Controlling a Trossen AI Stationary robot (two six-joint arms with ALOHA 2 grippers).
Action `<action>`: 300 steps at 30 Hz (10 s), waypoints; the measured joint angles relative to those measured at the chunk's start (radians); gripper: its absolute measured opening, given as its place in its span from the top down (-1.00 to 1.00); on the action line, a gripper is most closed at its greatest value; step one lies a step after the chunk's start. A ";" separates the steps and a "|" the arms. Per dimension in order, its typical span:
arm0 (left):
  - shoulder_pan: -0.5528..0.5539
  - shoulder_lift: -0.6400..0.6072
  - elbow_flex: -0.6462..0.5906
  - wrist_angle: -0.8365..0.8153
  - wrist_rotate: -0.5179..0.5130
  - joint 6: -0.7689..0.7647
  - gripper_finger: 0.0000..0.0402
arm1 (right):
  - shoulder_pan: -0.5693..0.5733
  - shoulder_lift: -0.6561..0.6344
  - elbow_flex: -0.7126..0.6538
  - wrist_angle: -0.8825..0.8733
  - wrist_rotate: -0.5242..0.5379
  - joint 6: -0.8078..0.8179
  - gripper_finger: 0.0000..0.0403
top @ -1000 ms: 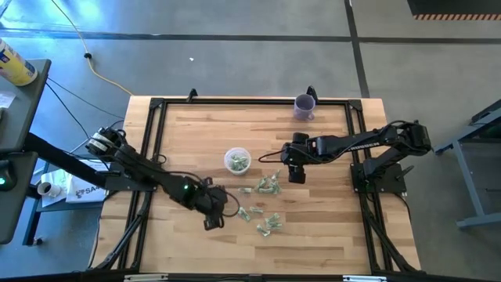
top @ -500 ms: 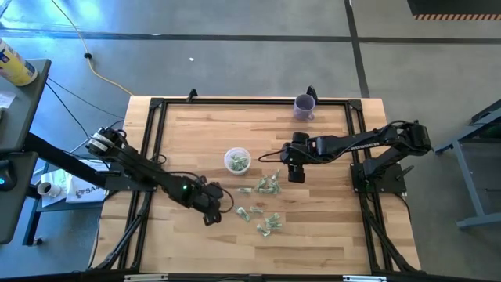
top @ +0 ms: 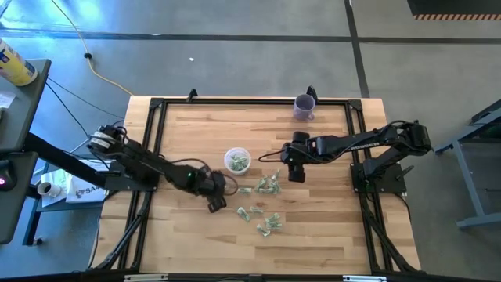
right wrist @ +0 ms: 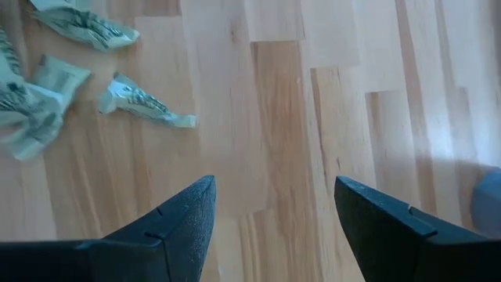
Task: Pick and place Stevia / Truvia into bins
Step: Put the white stevia packet into the transparent container
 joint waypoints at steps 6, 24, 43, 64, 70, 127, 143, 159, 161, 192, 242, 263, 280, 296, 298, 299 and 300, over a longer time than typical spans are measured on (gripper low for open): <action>0.039 -0.039 0.119 -0.129 0.042 0.078 0.79 | 0.000 0.000 0.000 -0.032 0.006 0.007 -0.25; 0.363 -0.022 0.376 -0.299 0.020 0.551 0.76 | 0.000 0.000 0.000 -0.001 0.034 0.021 -0.25; 0.411 0.014 0.566 -0.478 0.150 0.427 0.09 | 0.000 0.001 0.000 0.090 -0.349 -0.227 -0.25; 0.120 -0.199 0.502 -0.767 -0.050 0.022 0.17 | -0.021 0.268 0.003 0.267 -0.378 -0.518 -0.16; 0.088 -0.221 0.462 -0.777 -0.060 -0.065 0.20 | -0.057 0.274 0.002 0.254 -0.434 -0.450 0.27; -0.157 -0.455 -0.155 -0.009 -0.203 -0.230 0.20 | -0.077 0.717 1.139 -0.451 -0.406 -0.332 0.23; 0.088 -0.142 -0.075 0.344 0.104 0.524 0.20 | -0.034 0.097 0.376 -0.340 -0.171 -0.070 0.16; 0.163 0.197 0.250 0.181 0.202 0.697 0.20 | 0.095 -0.162 -0.017 -0.203 -0.049 0.243 0.16; 0.164 0.225 0.268 0.187 0.197 0.700 0.20 | 0.112 -0.160 -0.025 -0.202 -0.050 0.247 0.16; 0.189 0.239 0.646 -0.328 0.044 0.823 0.89 | 0.105 -0.164 -0.023 -0.132 0.133 0.185 0.16; 0.268 -0.204 0.537 -0.766 -0.075 0.254 0.06 | 0.073 0.151 -0.013 0.269 -0.434 0.081 0.16; 0.200 -0.212 0.478 -0.791 -0.080 0.197 0.25 | -0.015 0.211 -0.014 0.342 -0.544 0.284 0.64; 0.118 -0.257 0.457 -0.888 -0.154 0.038 0.29 | -0.146 0.220 0.344 0.303 -0.456 0.126 0.99; -0.067 -0.392 0.225 -0.761 -0.174 -0.356 0.29 | -0.150 0.662 0.877 0.049 -0.445 -0.031 0.72; -0.079 -0.387 0.227 -0.745 -0.181 -0.363 0.29 | -0.145 0.680 0.926 0.003 -0.422 -0.065 0.60; -0.082 -0.385 0.226 -0.751 -0.184 -0.367 0.29 | -0.143 0.683 0.943 -0.013 -0.407 -0.077 0.54; -0.083 -0.386 0.225 -0.755 -0.189 -0.369 0.29 | -0.141 0.683 0.956 -0.031 -0.391 -0.087 0.48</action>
